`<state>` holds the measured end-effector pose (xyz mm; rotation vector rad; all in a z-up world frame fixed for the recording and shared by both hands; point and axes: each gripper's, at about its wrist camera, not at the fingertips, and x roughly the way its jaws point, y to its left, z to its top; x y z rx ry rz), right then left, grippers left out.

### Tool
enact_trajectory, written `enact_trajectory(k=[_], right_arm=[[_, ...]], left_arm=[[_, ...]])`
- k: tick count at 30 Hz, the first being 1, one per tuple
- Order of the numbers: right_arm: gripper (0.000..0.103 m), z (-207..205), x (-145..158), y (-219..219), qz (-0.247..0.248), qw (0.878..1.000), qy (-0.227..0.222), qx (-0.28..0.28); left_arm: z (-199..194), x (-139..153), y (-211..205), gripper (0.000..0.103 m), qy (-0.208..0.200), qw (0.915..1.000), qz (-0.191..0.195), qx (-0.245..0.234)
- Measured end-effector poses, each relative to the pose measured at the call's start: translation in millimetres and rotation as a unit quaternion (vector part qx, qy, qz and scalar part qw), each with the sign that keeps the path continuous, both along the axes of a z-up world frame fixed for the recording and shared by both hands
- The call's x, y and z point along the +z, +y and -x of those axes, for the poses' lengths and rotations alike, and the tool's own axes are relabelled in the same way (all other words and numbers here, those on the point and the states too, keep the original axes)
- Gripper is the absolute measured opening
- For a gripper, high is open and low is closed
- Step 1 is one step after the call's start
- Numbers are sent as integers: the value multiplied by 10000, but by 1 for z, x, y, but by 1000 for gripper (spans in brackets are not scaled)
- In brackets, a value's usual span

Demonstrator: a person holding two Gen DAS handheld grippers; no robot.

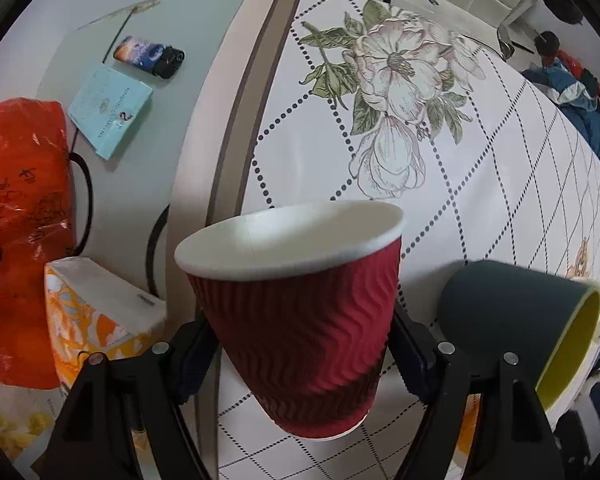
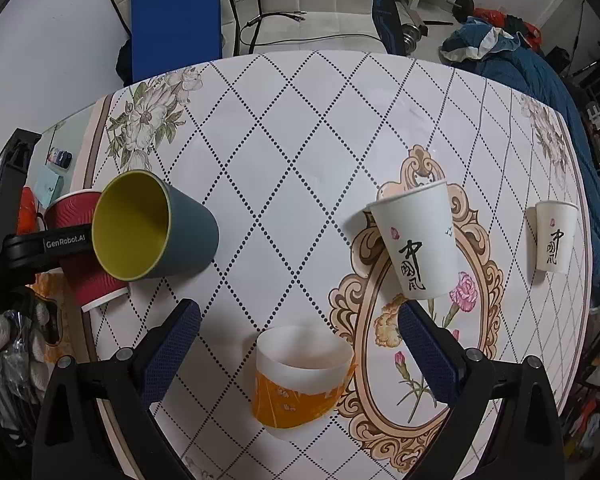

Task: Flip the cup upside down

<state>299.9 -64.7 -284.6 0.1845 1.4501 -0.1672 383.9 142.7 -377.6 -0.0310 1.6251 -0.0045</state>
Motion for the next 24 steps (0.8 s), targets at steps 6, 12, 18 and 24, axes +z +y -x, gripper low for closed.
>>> enact_trajectory(k=[6,12,18,24], right_arm=[[101,7,-1,0,-122,9999,63,-11],[101,31,5,-4,-137,9998,91,70],[101,76,12,-17,-167,9995,102,267],[101,135,9,-37,-143,9984,186,512]], left_arm=[[36,34,-19,76,-146,9995,-192,-214],[104,67,-31,76,-220,9987,-356,-280],[193,88,-53,76,-197,9986,-405,-277],[263,93,-95,76,-60,9989,-288,-360]])
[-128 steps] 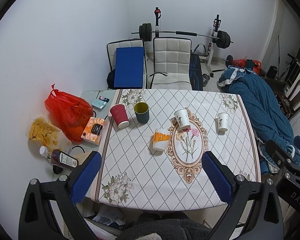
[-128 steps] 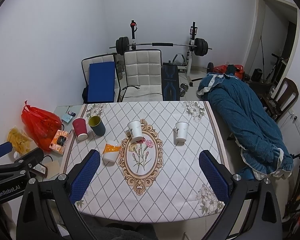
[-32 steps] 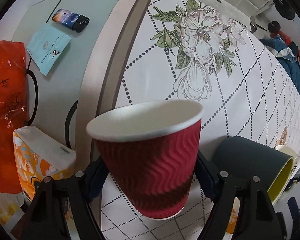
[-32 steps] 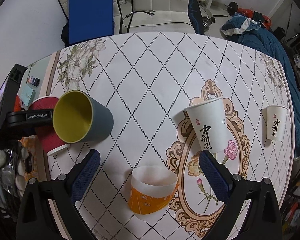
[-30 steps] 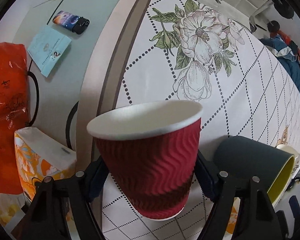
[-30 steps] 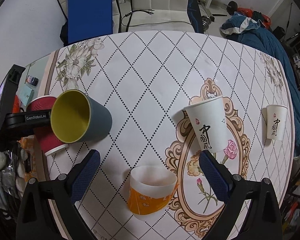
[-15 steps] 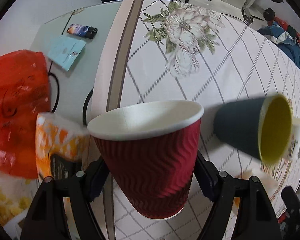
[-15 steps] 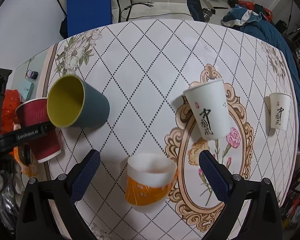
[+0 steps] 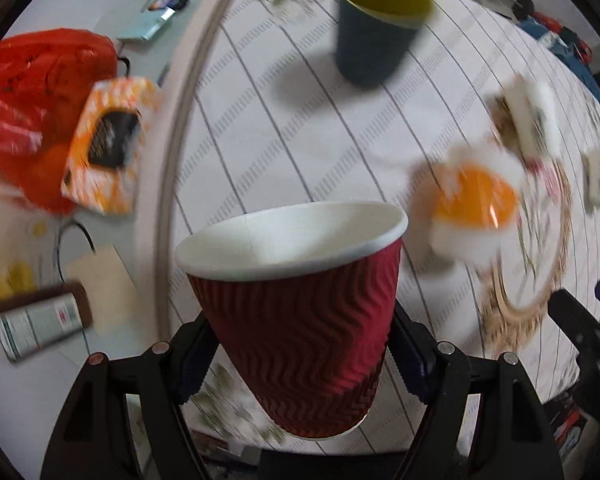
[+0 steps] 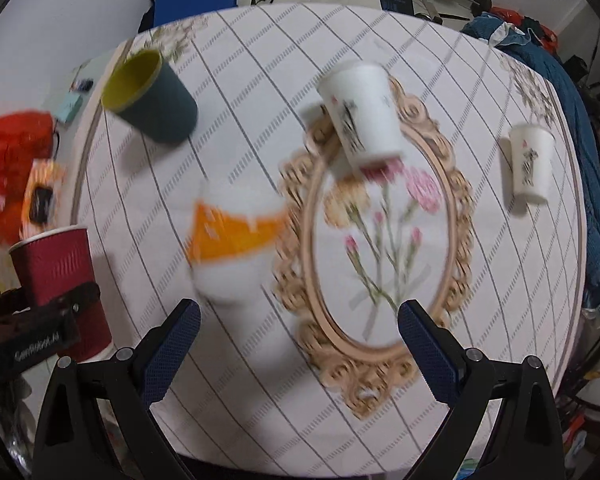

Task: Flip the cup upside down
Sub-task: 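Lift the red cup with the right gripper and carry it toward the floral oval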

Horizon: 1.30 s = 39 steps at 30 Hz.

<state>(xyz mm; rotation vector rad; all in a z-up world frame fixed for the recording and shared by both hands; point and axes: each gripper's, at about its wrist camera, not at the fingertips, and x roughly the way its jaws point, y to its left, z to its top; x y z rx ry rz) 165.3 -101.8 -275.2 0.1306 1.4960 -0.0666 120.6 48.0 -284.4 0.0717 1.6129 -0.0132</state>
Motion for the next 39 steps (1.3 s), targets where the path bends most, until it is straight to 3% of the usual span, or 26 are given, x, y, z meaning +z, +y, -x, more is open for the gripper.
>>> enact_trajectory(k=[8,18,26,30,39], right_arm=[[101,75,-28,-51,79,9992,386,-72],[101,124,-53,-114,131,9973,633,-341],[101,138,-68,-155,179,9955,791,-490],[101,142,-72,-172,165,9945,798,-665],[101,143,-73,-195,109,9926,795,-914]], left_arm=[[63,-25,-71,76,372,9982,192,-431],[105,-35,-162,76,384,9957,241,-803],[110,-57,-200,76,497,9941,166,-945],[117,-54,-210,77,458,9929,126,-1093],[91,-61,-216,78,615,9931,119,-987]])
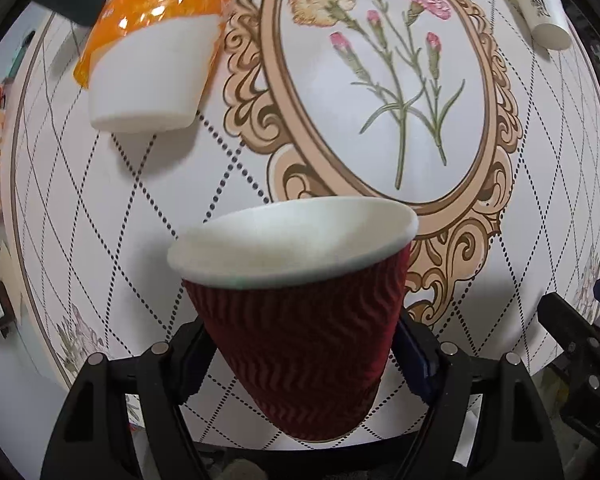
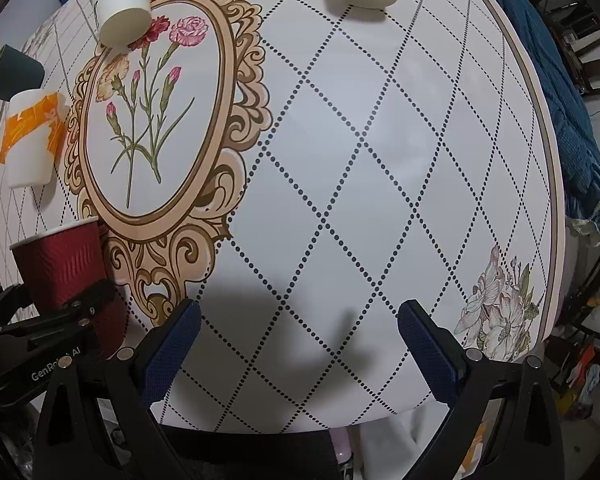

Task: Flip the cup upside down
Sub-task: 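Lift the red cup with the right gripper and carry it toward the floral oval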

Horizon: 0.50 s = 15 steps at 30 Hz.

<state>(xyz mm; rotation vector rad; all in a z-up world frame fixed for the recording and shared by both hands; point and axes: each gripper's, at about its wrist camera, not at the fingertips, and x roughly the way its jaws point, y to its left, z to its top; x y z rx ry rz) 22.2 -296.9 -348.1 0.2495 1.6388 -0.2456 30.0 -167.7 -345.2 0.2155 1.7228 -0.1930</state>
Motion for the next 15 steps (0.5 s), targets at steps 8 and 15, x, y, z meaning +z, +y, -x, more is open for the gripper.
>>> enact_trajectory(k=[8,15], right_arm=[[101,-13,3,-5,2,10000,-11,-93],[101,-8,7,2,30,9999,-12,-123]], left_arm=[[-3,6,14,89,45,9999,133,65],[-19,1,52,89,113,9996,233,95]])
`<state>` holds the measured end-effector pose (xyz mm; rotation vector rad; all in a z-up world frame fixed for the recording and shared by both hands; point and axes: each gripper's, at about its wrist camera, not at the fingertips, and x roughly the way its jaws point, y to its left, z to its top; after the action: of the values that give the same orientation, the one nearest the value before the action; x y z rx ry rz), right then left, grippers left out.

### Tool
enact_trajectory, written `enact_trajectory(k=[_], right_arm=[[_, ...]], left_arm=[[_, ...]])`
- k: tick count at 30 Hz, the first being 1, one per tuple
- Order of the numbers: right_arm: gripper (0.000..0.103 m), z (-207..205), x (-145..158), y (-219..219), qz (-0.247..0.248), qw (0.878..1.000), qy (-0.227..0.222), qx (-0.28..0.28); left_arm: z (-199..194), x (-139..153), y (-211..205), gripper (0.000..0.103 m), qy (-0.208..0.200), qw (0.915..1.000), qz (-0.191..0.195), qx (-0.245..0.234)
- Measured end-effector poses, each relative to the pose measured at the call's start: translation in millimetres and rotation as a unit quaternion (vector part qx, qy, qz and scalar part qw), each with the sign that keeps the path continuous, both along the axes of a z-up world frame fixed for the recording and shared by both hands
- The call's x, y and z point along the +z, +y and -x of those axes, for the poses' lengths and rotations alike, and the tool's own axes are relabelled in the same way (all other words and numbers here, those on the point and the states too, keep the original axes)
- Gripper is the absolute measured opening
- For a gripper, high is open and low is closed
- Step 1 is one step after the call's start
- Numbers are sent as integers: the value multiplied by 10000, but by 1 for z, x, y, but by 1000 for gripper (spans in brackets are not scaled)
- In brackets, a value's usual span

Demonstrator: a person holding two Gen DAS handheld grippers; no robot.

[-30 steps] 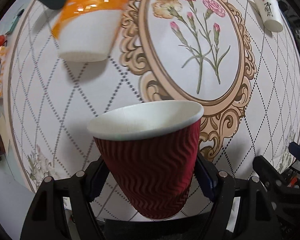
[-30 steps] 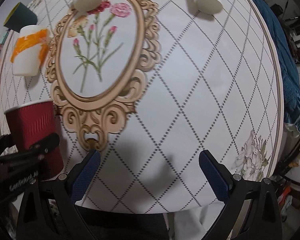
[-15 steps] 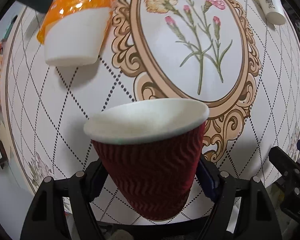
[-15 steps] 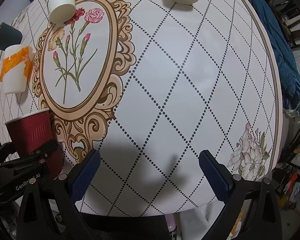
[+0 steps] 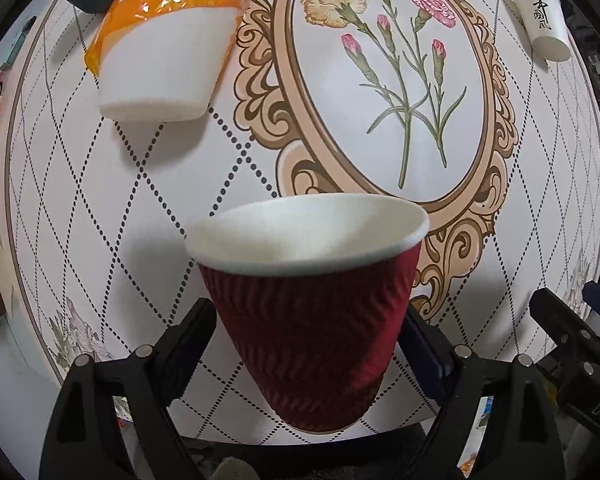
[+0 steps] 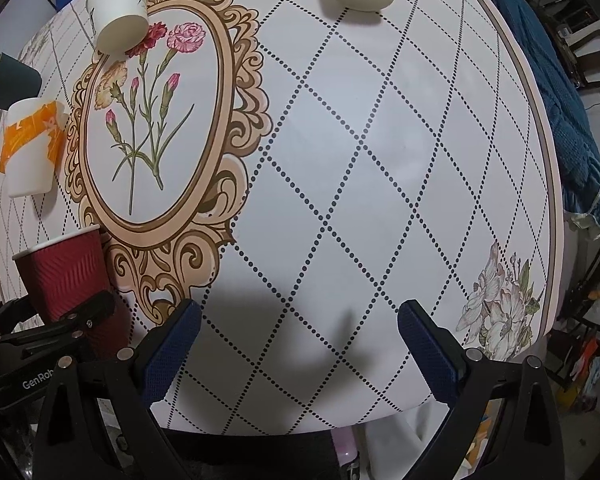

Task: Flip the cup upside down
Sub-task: 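Lift the red cup with the right gripper and carry it toward the floral oval, then roll the right gripper to turn the red cup rim-down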

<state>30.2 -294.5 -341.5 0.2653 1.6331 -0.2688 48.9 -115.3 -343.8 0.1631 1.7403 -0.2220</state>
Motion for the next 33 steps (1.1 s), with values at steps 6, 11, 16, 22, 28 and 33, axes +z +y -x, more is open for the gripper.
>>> enact_trajectory(k=[6,11,16,22,28,33], right_arm=[[101,-1,2,11,23,10000,-9,-53],[101,5,9,18,39,9999,-35,-101],[101,11,25,25,4,9998,-98,-188],[101,19,57,45,-193,9994,-259,-109],[101,32,95,75,-213,9979,-512,330],[101,25,119,109,-104,9926,-669,1006]], left_arm=[[-6,-5,8,89,-25,9999,121,45],[-7,13,21,89,-89,9995,295,111],[-8,53,45,89,-350,9974,579,245],[2,107,102,89,-909,9940,517,325],[25,127,152,89,-1340,9887,264,625],[35,126,184,89,-1535,9834,88,961]])
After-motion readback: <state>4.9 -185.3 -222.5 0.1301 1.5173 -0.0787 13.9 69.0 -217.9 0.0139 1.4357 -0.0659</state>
